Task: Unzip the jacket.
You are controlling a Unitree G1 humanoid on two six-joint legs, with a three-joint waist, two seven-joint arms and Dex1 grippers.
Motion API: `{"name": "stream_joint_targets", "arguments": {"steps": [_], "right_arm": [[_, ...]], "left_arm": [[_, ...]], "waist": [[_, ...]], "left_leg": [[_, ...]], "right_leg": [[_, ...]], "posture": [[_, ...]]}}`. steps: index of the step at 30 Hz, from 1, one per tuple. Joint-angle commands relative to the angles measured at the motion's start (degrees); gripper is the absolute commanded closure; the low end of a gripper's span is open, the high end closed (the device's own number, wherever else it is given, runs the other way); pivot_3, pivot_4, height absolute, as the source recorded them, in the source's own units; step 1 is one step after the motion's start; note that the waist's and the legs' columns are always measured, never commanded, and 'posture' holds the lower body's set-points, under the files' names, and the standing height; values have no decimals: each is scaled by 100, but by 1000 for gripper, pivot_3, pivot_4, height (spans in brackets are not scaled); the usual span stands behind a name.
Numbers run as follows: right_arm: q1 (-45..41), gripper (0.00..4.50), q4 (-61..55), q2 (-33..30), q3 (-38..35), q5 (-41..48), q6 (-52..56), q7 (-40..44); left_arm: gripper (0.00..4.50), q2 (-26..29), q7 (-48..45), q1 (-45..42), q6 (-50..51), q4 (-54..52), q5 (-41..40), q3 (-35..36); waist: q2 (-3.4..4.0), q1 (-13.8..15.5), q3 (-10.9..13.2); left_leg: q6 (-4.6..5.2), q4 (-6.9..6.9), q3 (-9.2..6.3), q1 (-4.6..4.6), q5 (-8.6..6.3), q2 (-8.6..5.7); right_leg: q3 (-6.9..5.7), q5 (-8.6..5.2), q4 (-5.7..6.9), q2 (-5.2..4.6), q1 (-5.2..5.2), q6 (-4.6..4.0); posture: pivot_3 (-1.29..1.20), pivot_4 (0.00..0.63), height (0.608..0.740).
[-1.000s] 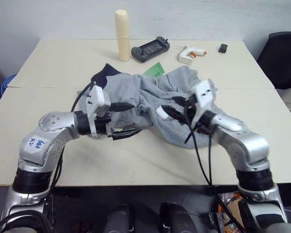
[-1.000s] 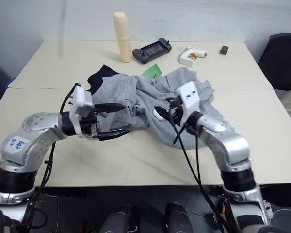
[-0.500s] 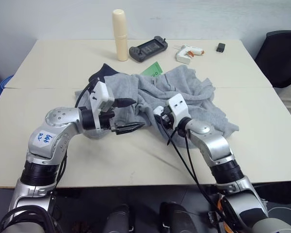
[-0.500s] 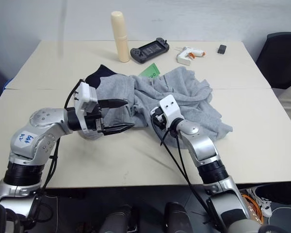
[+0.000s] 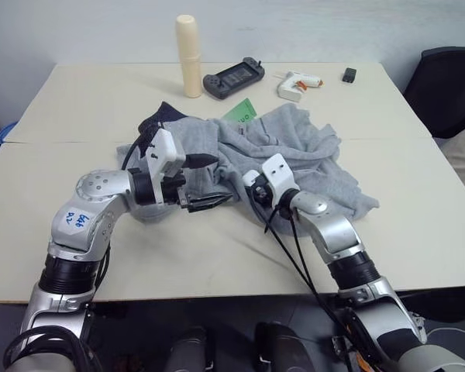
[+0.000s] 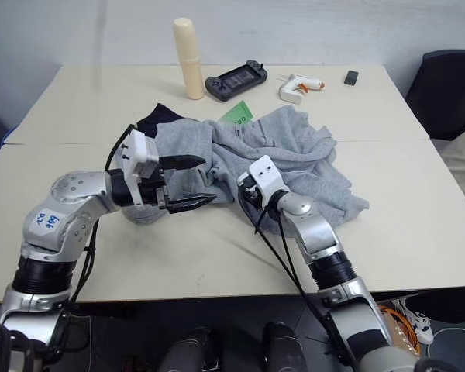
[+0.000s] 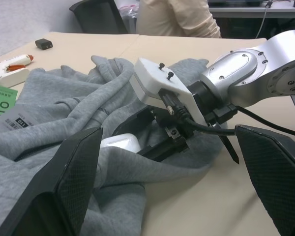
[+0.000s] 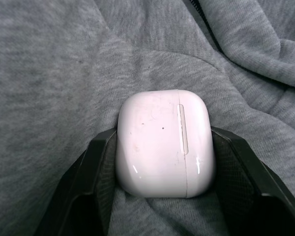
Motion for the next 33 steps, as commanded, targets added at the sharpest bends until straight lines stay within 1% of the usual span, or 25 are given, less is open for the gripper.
{"name": "stream_joint_targets", "arguments": {"steps": [1,3,5,7,9,12,13,16,21,23,24,28,31,33], "right_arm": [[105,2178,-687,5,-418,283,124,56],[227,2178,-1179,-87,-655,465,418,80],[405,2178,-1887,-319,-1044,737,894,125],[630,2178,-2536,-695,-1657,1054,1374,172],[855,2178,-2826,-1139,-2365,1228,1707,148],[1358,2178,-2541,-1986,-3292,1084,1757,107],[1489,2178,-2372,-2150,-3520,1063,1737,88],[1656,2178,-1597,-2206,-4411,1270,1750,-110],[1939,2178,-541,-2208,-4901,1156,1201,-464],[1909,1437,-282,-2120,-5196,1385,1153,-557],[1902,1232,-259,-2080,-5289,1537,1205,-533],[1997,19,-367,-2191,-5348,1726,1257,-468],[2062,19,-527,-2490,-5271,1810,1312,-258],[2192,19,-737,-2817,-5041,1811,1270,133]], "left_arm": [[0,-33,-16,-137,-88,-208,-16,19],[0,-68,11,-184,-95,-233,-3,12],[0,-91,24,-220,-110,-239,28,-1],[0,-100,21,-237,-176,-219,110,-38],[0,-108,9,-237,-208,-199,140,-44],[0,-143,-50,-224,-261,-163,156,-101],[0,-161,-69,-223,-285,-156,166,-133],[0,-274,-84,-254,-362,-122,219,-260],[0,-422,-133,-349,-520,-31,357,-415],[0,-442,-147,-370,-541,-8,375,-426],[0,-440,-155,-372,-555,0,381,-429],[0,-364,-197,-282,-590,-16,379,-385],[0,-293,-194,-192,-596,-44,398,-336],[0,-207,-195,-127,-602,-46,427,-294]], "waist": [[0,0,0],[0,12,0],[0,21,0],[0,32,0],[0,101,0],[0,183,0],[0,180,0],[0,170,0],[1,132,0],[1,130,0],[4,136,-1],[6,139,-2],[11,146,-3],[16,155,-2]], "left_leg": [[0,0,0,0,0,0],[0,0,-1,-2,0,0],[0,1,-2,-4,0,0],[1,2,-4,-5,0,-1],[1,2,-5,-6,-1,-2],[5,5,-5,-6,-2,-5],[7,4,-5,-6,-3,-6],[8,2,0,-1,-3,-6],[6,-8,14,7,3,-2],[7,-7,18,10,4,-2],[7,-8,18,12,4,-2],[7,-6,17,11,4,-2],[7,-6,14,11,4,-2],[9,-6,14,10,5,-4]], "right_leg": [[1,0,0,0,0,0],[0,0,-1,-1,0,0],[1,0,-3,-2,0,0],[0,0,-3,-3,1,0],[0,0,-4,-4,1,0],[-2,0,-12,-6,7,1],[-2,1,-12,-6,7,1],[1,1,-11,-4,8,2],[2,1,-4,2,4,2],[1,1,-1,3,3,2],[2,1,1,2,3,2],[10,1,0,1,4,2],[12,1,0,1,5,2],[13,1,-1,-2,5,2]], "posture": [[0,150,740],[0,150,740],[0,150,740],[0,150,740],[0,150,740],[0,150,740],[0,150,740],[0,150,740],[0,150,740],[0,150,740],[0,150,740],[0,150,740],[0,150,740],[0,150,740]]}}
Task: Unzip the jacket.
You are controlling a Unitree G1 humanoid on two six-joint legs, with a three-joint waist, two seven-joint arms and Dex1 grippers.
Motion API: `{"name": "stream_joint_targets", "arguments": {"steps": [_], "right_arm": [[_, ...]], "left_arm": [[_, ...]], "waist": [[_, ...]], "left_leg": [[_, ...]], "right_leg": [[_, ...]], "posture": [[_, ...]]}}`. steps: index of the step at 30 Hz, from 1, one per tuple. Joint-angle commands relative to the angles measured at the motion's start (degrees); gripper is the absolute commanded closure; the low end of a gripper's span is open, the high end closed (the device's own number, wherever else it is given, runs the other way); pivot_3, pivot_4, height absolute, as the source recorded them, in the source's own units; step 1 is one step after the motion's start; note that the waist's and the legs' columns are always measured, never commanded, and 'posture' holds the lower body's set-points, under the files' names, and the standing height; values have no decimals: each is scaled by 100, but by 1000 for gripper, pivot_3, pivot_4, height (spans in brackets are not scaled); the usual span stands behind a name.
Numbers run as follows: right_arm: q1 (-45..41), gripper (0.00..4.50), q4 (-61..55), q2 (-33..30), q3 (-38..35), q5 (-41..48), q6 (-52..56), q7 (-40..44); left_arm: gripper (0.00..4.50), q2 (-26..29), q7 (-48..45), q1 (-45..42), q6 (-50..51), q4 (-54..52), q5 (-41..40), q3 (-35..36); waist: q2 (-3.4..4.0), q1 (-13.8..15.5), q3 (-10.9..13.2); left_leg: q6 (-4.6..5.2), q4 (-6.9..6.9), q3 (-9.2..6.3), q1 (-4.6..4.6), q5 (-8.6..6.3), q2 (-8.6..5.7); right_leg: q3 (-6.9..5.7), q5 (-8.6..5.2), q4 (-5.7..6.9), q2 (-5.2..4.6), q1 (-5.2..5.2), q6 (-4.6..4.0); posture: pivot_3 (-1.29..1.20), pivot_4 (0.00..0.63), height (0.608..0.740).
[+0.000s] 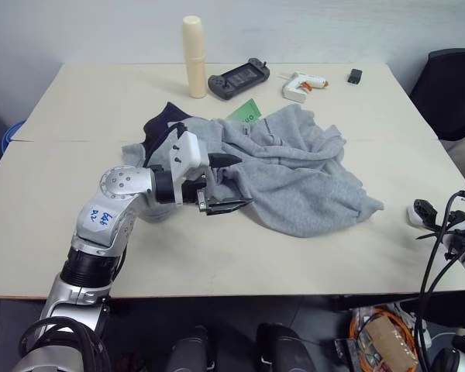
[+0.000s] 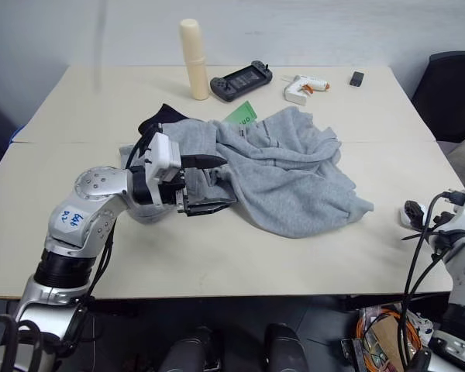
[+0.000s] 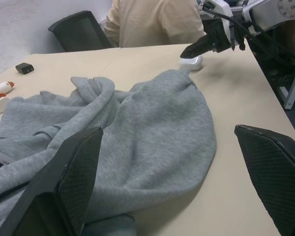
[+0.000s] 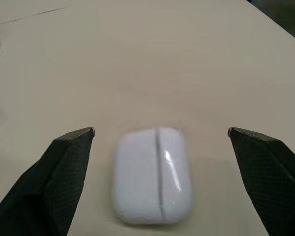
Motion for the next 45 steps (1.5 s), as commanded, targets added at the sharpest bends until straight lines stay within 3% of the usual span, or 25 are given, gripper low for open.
{"name": "stream_joint_targets", "arguments": {"steps": [1,5,9,11,15,25,28,39,41,45], "right_arm": [[297,19,-873,-836,349,116,-152,898],[1194,19,-2186,-1763,964,424,-402,2603],[2008,19,-3016,-2395,1567,269,-960,3684],[1884,19,-2932,-2445,1928,75,-1119,3650],[936,19,-2215,-1917,2767,-305,-1250,3112],[-100,19,-1111,-1567,3808,-917,-1468,3068],[-212,581,-921,-1496,3920,-990,-1552,3118],[78,4371,-1487,-1510,3612,-628,-1287,3365],[274,4446,-1823,-1592,3390,-344,-1090,3512],[1411,4446,-3351,-1888,2299,1064,-405,4363]], "left_arm": [[0,265,-67,121,-147,-146,100,198],[0,758,-239,219,-238,11,113,509],[0,1093,-430,166,83,6,-208,870],[0,1140,-476,148,136,-46,-261,890],[0,1073,-466,128,133,-219,-193,738],[0,764,-303,-89,422,-597,-334,582],[0,751,-298,-80,424,-604,-317,567],[0,750,-309,-72,394,-570,-309,550],[0,746,-315,-79,394,-569,-310,537],[0,756,-337,-75,390,-557,-321,541]], "waist": [[3,6,0],[9,-10,3],[5,11,2],[4,10,3],[-2,18,4],[-2,84,4],[-2,97,4],[-2,127,4],[-2,135,4],[-1,167,4]], "left_leg": [[0,1,0,-1,0,0],[-1,-4,-9,-1,0,7],[-3,-8,-14,5,-2,11],[-3,-4,-16,5,-2,8],[9,31,-16,2,-6,0],[4,43,-21,-14,-9,4],[4,51,-20,-14,-9,4],[6,58,-21,-15,-10,4],[6,58,-21,-15,-10,4],[8,56,-33,-21,-12,4]], "right_leg": [[0,0,0,0,0,0],[-5,0,-14,5,2,0],[-11,0,-32,5,12,0],[-13,2,-31,4,16,4],[-12,6,-36,-6,22,11],[-18,6,-15,2,16,11],[-17,6,-16,1,16,11],[-16,6,0,-1,16,11],[-16,6,0,-1,16,11],[-21,6,-5,0,19,10]], "posture": [[0,150,740],[0,150,740],[0,150,740],[0,150,740],[0,150,740],[0,150,740],[0,150,740],[0,150,740],[0,150,740],[0,150,740]]}}
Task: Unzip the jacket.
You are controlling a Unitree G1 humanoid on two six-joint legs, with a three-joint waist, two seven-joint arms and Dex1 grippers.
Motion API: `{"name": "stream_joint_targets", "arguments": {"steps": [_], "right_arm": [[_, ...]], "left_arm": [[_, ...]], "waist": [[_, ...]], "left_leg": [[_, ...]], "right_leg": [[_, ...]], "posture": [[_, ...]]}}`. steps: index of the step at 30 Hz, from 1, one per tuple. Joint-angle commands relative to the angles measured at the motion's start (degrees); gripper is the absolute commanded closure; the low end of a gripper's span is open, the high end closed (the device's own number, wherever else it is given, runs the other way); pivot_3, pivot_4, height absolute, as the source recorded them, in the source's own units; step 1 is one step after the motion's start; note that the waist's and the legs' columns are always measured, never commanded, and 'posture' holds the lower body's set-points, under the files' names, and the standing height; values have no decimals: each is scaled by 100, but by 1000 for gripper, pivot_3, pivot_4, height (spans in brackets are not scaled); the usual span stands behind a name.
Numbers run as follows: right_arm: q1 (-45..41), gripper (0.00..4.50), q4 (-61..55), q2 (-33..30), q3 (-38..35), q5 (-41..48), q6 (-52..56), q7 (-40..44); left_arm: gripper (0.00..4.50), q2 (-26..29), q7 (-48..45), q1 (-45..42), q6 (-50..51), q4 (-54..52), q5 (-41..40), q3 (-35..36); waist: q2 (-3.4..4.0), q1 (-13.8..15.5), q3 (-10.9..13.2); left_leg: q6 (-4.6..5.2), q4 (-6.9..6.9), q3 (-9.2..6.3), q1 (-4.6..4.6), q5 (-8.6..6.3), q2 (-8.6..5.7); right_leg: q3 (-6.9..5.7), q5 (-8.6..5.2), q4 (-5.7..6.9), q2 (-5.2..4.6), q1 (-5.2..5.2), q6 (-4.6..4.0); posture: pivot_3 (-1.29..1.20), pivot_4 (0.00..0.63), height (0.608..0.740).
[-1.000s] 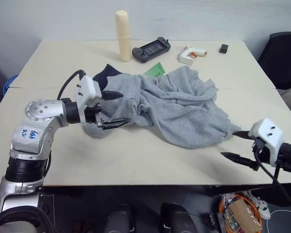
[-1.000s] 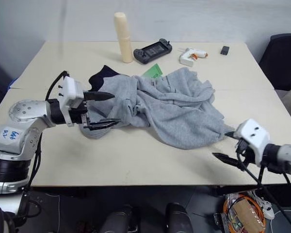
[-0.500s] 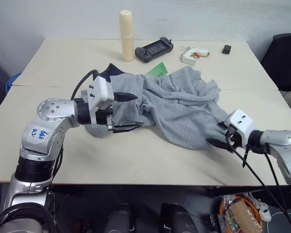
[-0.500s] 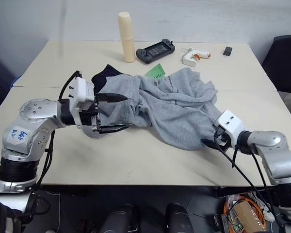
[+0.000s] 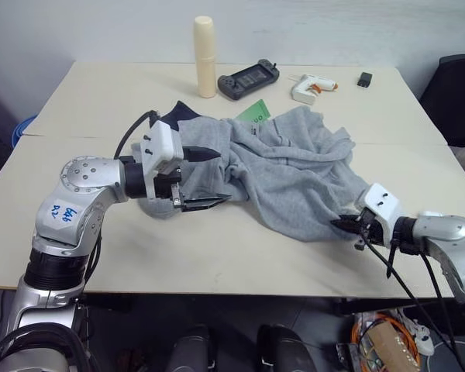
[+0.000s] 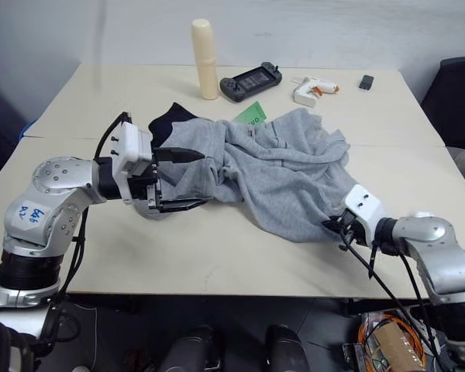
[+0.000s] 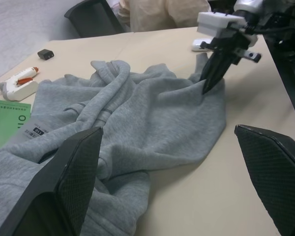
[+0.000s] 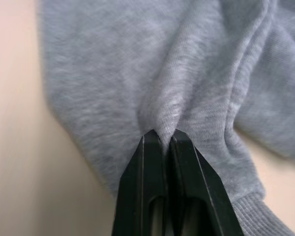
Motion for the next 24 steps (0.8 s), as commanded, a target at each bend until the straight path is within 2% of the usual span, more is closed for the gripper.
{"name": "stream_joint_targets", "arguments": {"steps": [1,4,7,9,11,14,19,22,24], "right_arm": [[702,4446,-1241,-314,-958,1090,545,616],[1875,4446,-2003,-449,-1515,1331,774,892],[2566,4446,-2304,-403,-1556,1104,738,709],[2693,3987,-2367,-335,-1348,981,709,495],[2603,3474,-2365,-269,-1167,897,657,284],[2294,2344,-2261,-258,-1147,851,613,71],[1858,658,-1947,-625,-1579,854,364,381],[1452,658,-1555,-924,-1691,705,29,560],[995,658,-972,-1179,-1365,63,-688,478]], "left_arm": [[0,23,-16,-47,-62,-138,-57,84],[0,30,-32,-10,-72,-148,-58,81],[0,18,-49,-3,-96,-118,-44,63],[0,19,-89,-16,-154,-59,13,10],[0,22,-126,-36,-198,22,45,-11],[0,65,-163,-37,-310,189,149,-23],[0,481,-249,79,-1123,898,844,27],[0,796,-227,61,-1713,1420,1244,121],[0,952,-255,89,-1995,1608,1382,167]], "waist": [[-1,-16,0],[-1,-14,0],[-1,-21,0],[-1,-23,0],[-1,-33,0],[0,-41,0],[-1,-35,0],[-1,-38,0],[-1,-49,0]], "left_leg": [[1,1,-1,0,-1,1],[8,7,-11,12,-7,3],[10,10,-31,32,-19,7],[9,11,-30,37,-23,6],[4,11,-30,40,-25,7],[-2,11,-27,43,-27,11],[-1,12,-23,44,-27,9],[0,10,-22,45,-28,11],[2,11,-20,44,-29,11]], "right_leg": [[-1,0,-2,0,2,0],[-6,0,-11,-7,28,0],[-15,0,-43,-10,67,0],[-13,0,-46,-18,70,0],[-12,0,-47,-19,70,0],[-11,-1,-47,-15,68,-2],[-11,-1,-50,-11,68,-2],[-10,-1,-52,-11,67,-2],[-10,-1,-53,-13,65,-2]], "posture": [[0,150,740],[0,150,740],[0,150,740],[0,150,740],[0,150,740],[0,150,740],[0,150,740],[0,150,740],[0,150,740]]}}
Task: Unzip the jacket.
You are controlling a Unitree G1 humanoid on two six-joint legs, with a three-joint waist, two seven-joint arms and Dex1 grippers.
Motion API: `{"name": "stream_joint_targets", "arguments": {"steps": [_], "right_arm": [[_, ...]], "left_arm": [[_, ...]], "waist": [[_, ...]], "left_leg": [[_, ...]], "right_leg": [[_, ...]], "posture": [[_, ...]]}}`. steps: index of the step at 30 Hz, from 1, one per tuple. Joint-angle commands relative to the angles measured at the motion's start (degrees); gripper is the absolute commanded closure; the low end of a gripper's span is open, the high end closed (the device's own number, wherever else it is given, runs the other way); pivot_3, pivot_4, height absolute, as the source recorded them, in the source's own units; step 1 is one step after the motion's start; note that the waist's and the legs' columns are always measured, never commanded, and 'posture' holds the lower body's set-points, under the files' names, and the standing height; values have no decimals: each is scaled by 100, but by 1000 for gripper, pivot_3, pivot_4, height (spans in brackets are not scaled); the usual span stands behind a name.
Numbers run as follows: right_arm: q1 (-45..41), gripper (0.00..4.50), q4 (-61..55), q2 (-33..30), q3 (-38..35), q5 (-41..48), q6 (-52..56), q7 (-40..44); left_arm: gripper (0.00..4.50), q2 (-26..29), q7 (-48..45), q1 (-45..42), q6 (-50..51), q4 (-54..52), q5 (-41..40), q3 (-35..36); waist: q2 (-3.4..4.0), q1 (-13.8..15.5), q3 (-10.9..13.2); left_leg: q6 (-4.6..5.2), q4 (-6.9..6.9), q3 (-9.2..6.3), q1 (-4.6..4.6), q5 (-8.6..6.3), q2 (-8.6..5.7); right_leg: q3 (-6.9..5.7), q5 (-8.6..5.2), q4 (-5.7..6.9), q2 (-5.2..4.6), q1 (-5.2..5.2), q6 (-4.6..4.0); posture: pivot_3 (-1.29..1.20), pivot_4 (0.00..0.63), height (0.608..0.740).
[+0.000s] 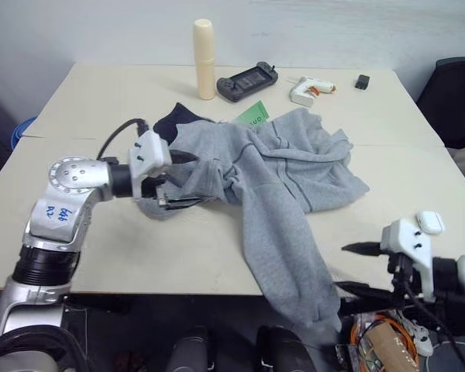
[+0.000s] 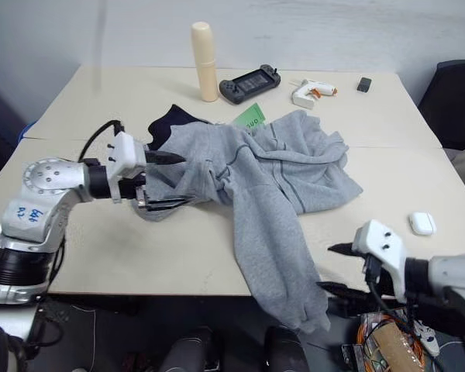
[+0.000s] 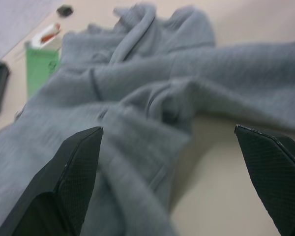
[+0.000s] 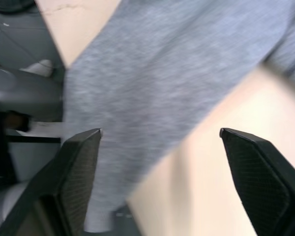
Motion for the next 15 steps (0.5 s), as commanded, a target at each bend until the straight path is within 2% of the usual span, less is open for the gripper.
{"name": "stream_joint_targets", "arguments": {"steps": [1,6,12,15], "right_arm": [[-635,658,886,-394,298,-1060,-1259,-125],[-2187,658,2804,-322,1902,-3136,-3406,-832],[-3820,658,4528,485,3111,-4312,-4613,-1321],[-4276,658,5198,662,3482,-4724,-5109,-1393]], "left_arm": [[0,211,-27,-31,-548,177,231,222],[0,106,163,84,-854,139,458,109],[0,-394,379,-55,-874,236,767,-279],[0,-542,411,-135,-968,355,1040,-505]], "waist": [[0,-6,0],[0,-7,0],[2,-104,1],[3,-130,2]], "left_leg": [[1,0,4,2,-1,0],[0,0,13,-4,-5,-5],[-3,5,30,-10,-1,4],[-1,6,29,-14,1,2]], "right_leg": [[1,0,0,-3,-1,0],[-1,-1,-1,-11,-9,-2],[0,-1,22,14,-20,-1],[-1,-1,26,17,-21,-1]], "posture": [[0,150,740],[0,150,740],[0,150,740],[0,150,740]]}}
